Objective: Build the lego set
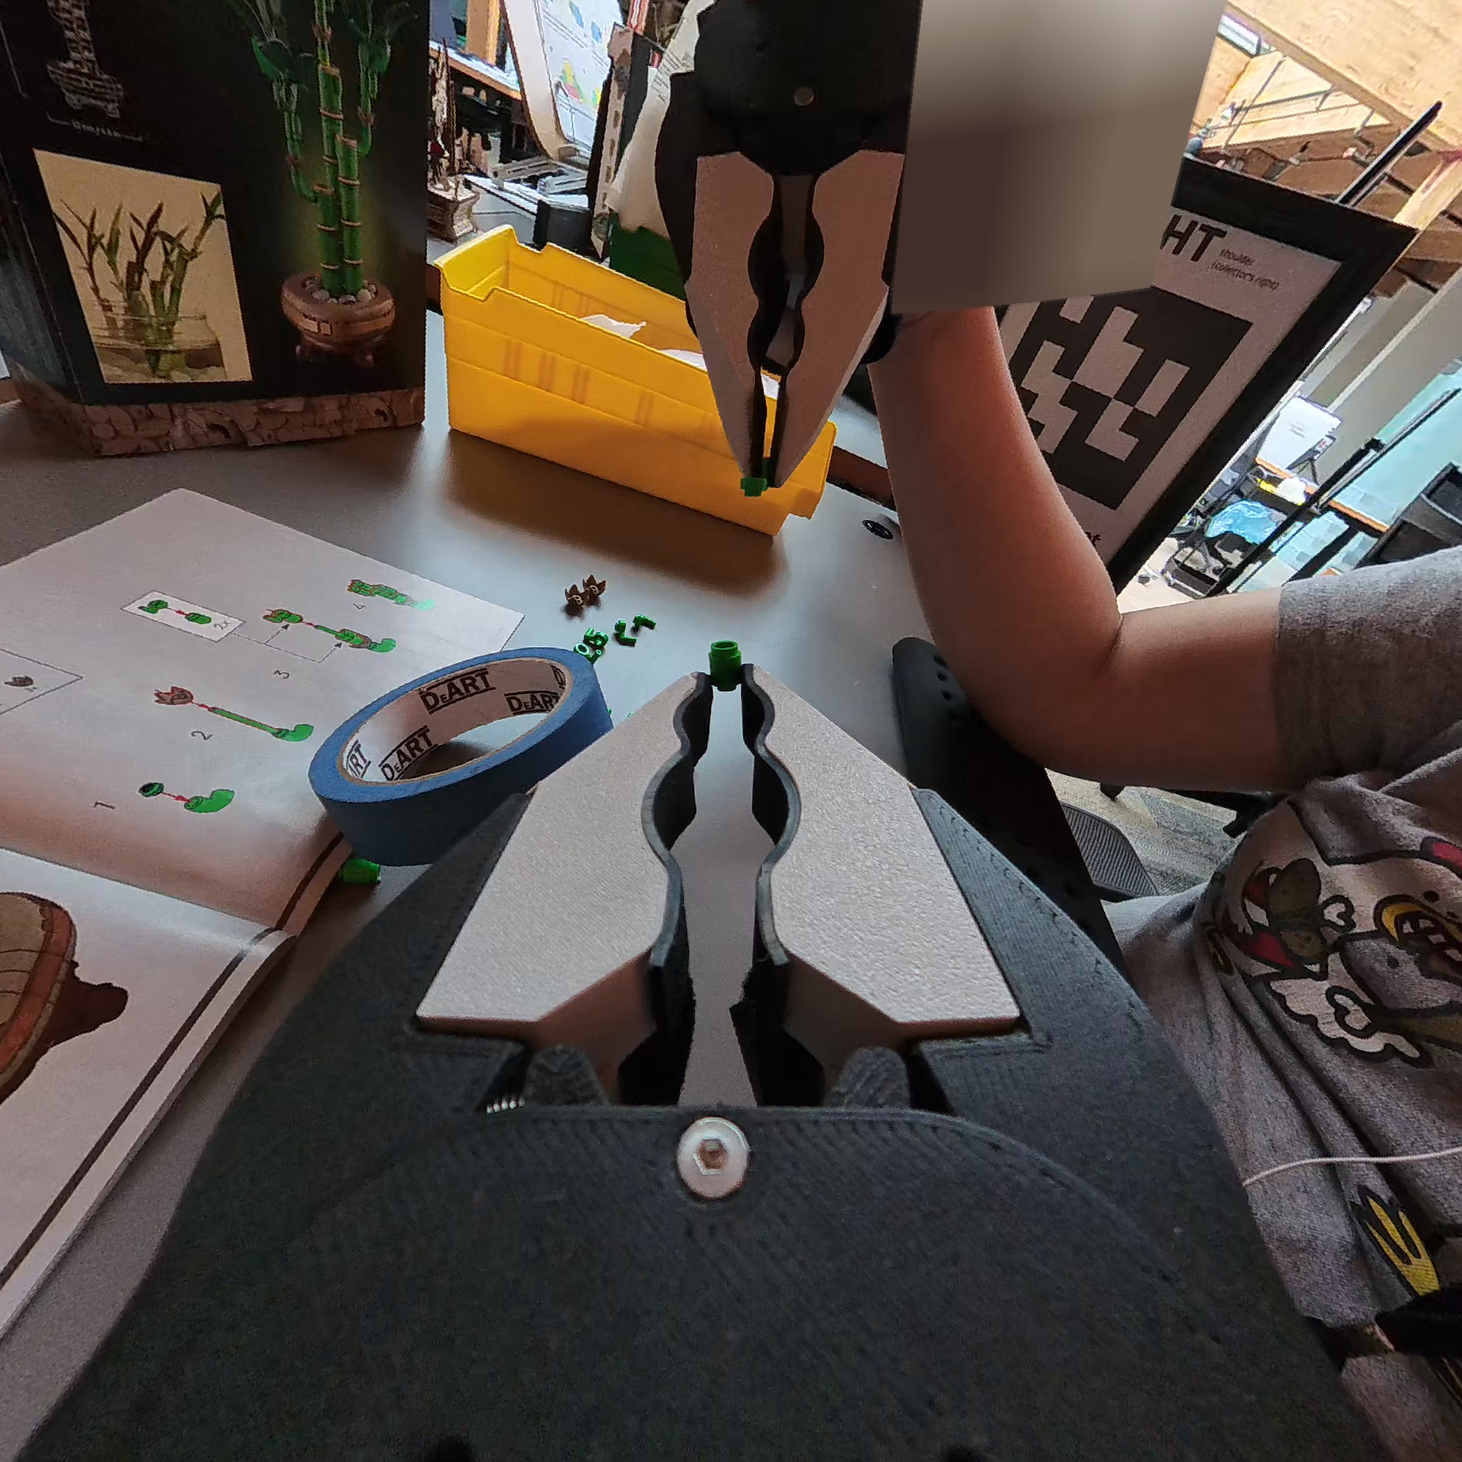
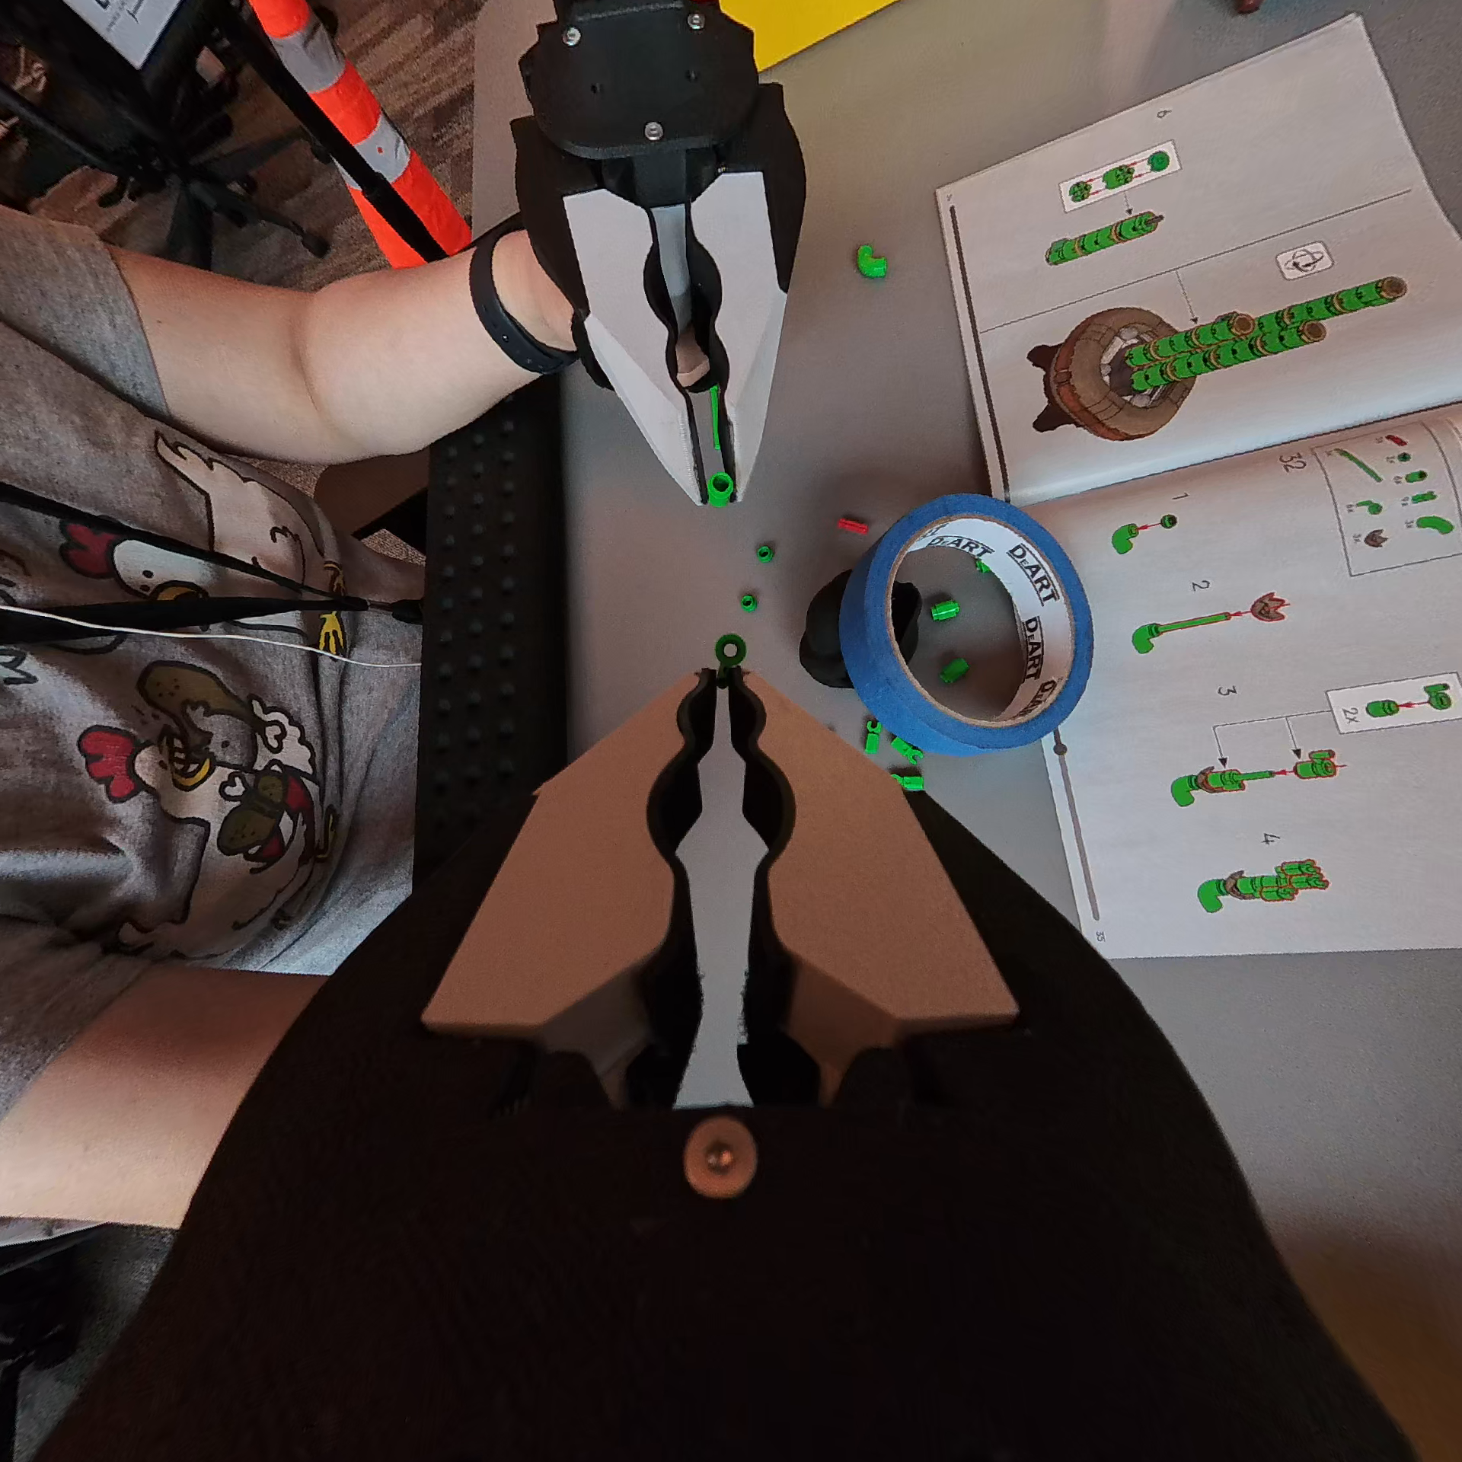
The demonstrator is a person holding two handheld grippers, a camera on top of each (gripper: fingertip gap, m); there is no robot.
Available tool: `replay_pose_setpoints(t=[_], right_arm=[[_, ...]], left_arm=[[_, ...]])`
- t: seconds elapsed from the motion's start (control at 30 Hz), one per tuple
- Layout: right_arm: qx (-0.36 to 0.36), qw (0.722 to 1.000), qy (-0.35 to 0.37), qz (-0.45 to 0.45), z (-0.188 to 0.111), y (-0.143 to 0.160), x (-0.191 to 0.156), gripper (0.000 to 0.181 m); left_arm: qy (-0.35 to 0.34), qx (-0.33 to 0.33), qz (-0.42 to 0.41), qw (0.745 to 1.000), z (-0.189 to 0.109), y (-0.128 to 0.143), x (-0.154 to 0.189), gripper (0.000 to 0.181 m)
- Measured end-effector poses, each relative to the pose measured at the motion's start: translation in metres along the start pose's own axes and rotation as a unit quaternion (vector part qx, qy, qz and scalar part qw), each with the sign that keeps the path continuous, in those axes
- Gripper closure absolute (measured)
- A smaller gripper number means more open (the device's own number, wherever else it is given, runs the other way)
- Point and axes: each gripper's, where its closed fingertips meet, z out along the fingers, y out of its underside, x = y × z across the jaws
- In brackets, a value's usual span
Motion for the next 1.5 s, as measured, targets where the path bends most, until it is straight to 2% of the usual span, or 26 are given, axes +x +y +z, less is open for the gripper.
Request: replay_pose_setpoints(t=[0.3,0.5,1.0,1.5], right_arm=[[-0.003,1.0,0.017,0.021,-0.005,0.009,0.012,0.18],[0.02,0.998,0.035,0.053,-0.017,0.016,0.027,0.18],[0.037,0.997,0.045,0.044,-0.027,0.015,0.025,0.18],[0.025,0.998,0.042,0.045,-0.023,0.018,0.025,0.18]], left_arm=[[0.001,0.004,0.002,1.0,-0.001,-0.002,0.002,0.176],[0.004,0.007,0.002,1.0,-0.001,-0.003,0.003,0.176],[-0.001,-0.004,0.0,1.0,0.002,0.002,0.0,0.176],[0.001,-0.002,0.004,1.0,0.001,0.001,0.002,0.176]])
